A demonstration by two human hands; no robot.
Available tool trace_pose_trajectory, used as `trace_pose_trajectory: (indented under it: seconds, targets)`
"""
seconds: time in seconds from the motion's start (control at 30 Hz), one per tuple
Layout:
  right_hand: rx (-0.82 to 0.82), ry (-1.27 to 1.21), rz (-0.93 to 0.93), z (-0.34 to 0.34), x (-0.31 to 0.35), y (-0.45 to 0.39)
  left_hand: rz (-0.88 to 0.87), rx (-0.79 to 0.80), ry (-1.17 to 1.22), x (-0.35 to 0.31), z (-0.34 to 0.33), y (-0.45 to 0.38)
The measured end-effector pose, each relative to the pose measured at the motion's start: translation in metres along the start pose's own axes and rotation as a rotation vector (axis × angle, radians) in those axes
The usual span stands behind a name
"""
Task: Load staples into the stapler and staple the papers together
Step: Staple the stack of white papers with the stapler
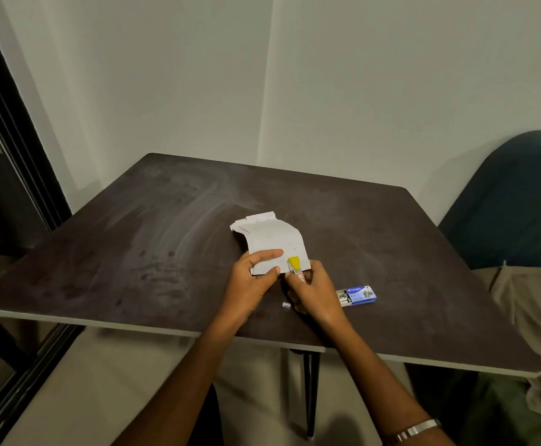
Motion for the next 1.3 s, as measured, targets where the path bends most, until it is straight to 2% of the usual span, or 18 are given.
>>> trace_pose_trajectory:
  seconds: [0.1, 0.27, 0.5, 0.83, 1.3]
  targets:
    - [-0.13, 0.106, 0.073, 0.0007, -0.0002, 0.0033, -0.013, -0.019, -0.007, -0.001, 0.0008, 0.0002]
    - [-0.182, 0.163, 0.225, -0.0017, 0.0035, 0.0102, 0.0, -0.033, -0.016, -0.0006, 0.0013, 0.0]
    - [-0.235, 0.36, 0.133, 0.0011, 0.0007, 0.0044, 0.048, -0.008, -0.055, 0.0008, 0.0011, -0.0003]
    - [-0.215, 0.445, 0.15, -0.0001, 0.0016, 0.0033, 0.042, 0.004, -0.032, -0.0019, -0.0001, -0.0004]
    - [-0.03, 0.329, 0.198, 0.0024, 0.0012, 0.0013, 0.061, -0.011, 0.006, 0.0024, 0.0035, -0.0019]
Point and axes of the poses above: each hand's wrist, its own y-axis away from the middle knuckle, its own z-axis out of the back of the hand, x = y × z, the point moved 3 cm from there along -y, towards the middle knuckle, and after that the axes turned 13 degrees about x, right-handed, at the moved point
